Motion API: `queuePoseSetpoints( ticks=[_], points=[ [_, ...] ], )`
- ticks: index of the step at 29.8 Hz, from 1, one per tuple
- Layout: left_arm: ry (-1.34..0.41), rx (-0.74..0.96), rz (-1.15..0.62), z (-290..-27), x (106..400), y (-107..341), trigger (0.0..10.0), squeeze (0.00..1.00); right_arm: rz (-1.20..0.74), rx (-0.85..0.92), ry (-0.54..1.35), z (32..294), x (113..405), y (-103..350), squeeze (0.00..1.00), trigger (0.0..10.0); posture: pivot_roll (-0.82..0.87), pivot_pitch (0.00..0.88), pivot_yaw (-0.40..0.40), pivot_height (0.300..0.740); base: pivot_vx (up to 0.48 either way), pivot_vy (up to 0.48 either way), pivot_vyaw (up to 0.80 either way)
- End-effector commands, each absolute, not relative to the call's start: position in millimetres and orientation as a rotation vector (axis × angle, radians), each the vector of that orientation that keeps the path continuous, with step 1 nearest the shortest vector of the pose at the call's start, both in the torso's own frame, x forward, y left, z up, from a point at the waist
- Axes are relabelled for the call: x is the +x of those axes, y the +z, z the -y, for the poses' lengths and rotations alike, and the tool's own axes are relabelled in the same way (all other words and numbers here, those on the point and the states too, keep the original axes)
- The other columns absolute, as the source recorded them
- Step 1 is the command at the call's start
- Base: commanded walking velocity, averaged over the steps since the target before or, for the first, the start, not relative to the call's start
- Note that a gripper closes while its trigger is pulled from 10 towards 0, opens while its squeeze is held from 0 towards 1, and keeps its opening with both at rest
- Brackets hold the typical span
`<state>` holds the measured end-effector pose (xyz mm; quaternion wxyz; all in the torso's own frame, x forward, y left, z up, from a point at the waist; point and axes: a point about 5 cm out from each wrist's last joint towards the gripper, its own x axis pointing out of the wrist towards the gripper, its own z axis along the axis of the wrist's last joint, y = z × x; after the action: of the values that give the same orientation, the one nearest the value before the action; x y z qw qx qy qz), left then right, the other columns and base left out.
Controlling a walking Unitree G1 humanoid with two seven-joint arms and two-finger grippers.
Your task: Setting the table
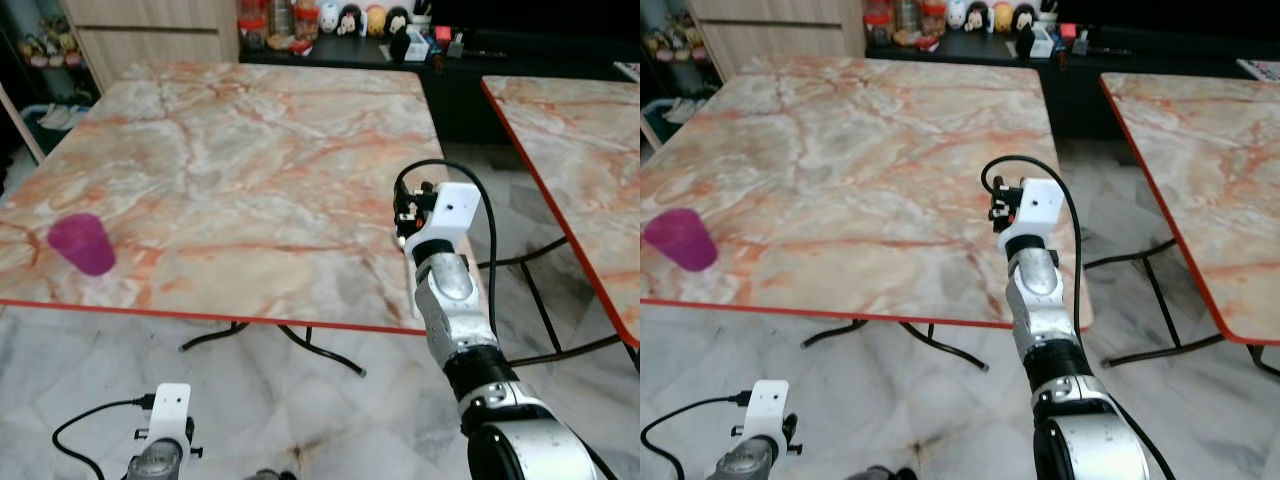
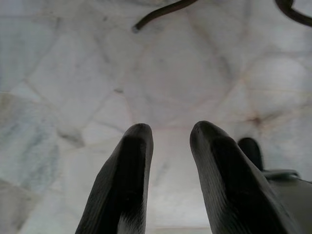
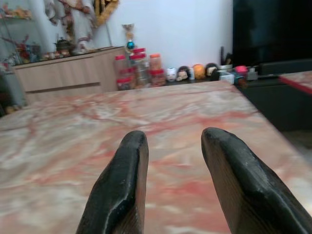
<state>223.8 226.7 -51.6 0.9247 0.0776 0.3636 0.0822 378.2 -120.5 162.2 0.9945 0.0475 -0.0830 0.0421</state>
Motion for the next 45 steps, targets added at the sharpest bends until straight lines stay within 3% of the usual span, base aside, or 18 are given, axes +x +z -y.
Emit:
queuePoseSetpoints(
  ticks=[1,19,45],
  points=[
    [0.182,0.159,-0.769,-229,220,-54,10.0,0.00,0.173,0.097,0.067,127,380,165,0.00,10.0,0.04,0.114,0.011,0.740,0.000,0.000,0.00],
    [0.153,0.189,-0.755,-230,221,-52,10.0,0.00,0.171,0.107,0.068,123,379,162,0.00,10.0,0.05,0.086,0.025,0.740,0.000,0.080,0.00],
    [0.152,0.186,-0.746,-229,223,-51,10.0,0.00,0.158,0.122,-0.004,137,377,157,0.00,10.0,0.05,0.123,0.030,0.740,0.405,0.000,0.00]
  ],
)
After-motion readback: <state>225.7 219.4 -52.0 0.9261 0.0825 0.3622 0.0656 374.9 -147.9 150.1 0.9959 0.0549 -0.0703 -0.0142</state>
